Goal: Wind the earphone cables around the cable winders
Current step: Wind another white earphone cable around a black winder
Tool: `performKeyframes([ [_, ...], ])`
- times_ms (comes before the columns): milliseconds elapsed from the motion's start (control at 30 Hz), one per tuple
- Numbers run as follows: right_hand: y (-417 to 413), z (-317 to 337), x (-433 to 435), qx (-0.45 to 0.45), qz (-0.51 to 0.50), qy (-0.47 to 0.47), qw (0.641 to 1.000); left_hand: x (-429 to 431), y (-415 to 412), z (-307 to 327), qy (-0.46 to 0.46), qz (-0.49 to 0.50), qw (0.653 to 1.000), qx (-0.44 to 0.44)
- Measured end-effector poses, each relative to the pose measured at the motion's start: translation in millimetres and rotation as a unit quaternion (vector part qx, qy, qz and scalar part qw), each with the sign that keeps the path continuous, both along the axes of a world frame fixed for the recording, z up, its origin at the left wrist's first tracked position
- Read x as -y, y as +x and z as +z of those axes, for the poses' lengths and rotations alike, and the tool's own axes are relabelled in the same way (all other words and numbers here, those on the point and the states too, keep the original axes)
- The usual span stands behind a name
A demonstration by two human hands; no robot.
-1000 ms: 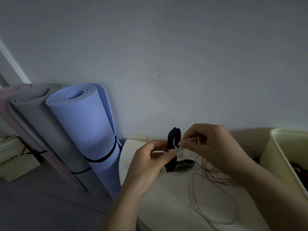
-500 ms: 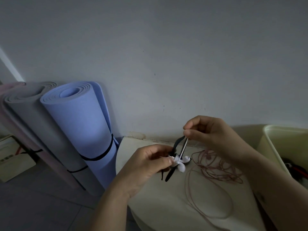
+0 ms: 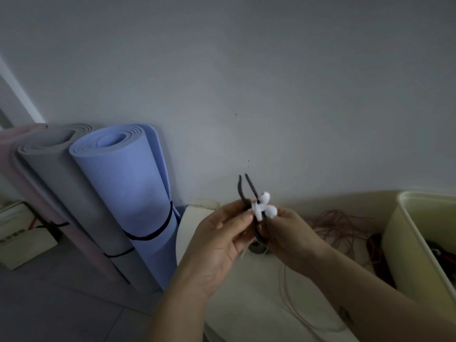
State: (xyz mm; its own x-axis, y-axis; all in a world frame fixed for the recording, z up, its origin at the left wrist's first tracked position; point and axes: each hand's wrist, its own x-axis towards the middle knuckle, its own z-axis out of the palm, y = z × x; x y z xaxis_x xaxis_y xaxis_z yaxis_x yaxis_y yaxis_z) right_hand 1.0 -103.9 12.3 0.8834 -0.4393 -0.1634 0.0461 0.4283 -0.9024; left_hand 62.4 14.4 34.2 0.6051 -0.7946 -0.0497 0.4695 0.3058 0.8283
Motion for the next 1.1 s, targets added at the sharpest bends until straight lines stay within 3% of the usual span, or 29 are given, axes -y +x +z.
performKeyframes([
  [100,2,-4,-5,-0.097,-0.029,-0.195,0.975,-2,4,0,-0.003,0.053,0.998,-0.028],
  [200,-4,4,-7,-0.139,0.033,-0.417,0.898,-5,11,-2,0.024,0.113,0.992,-0.049],
  [367,-9,11,-13,-0.109,0.067,-0.562,0.817,-7,17,-5,0.102,0.160,0.981,-0.047],
  [567,-17,23,-8,-0.107,0.069,-0.661,0.739,-6,18,-8,0.134,0.187,0.971,-0.066],
  [733,-23,30,-1,-0.112,0.063,-0.696,0.707,-4,16,-7,0.099,0.156,0.975,-0.121],
  [833,-25,32,1,-0.097,0.058,-0.703,0.702,-3,14,-7,0.098,0.148,0.979,-0.098],
  [1100,-28,40,7,-0.028,0.010,-0.690,0.724,1,9,-15,0.186,0.102,0.972,0.098],
])
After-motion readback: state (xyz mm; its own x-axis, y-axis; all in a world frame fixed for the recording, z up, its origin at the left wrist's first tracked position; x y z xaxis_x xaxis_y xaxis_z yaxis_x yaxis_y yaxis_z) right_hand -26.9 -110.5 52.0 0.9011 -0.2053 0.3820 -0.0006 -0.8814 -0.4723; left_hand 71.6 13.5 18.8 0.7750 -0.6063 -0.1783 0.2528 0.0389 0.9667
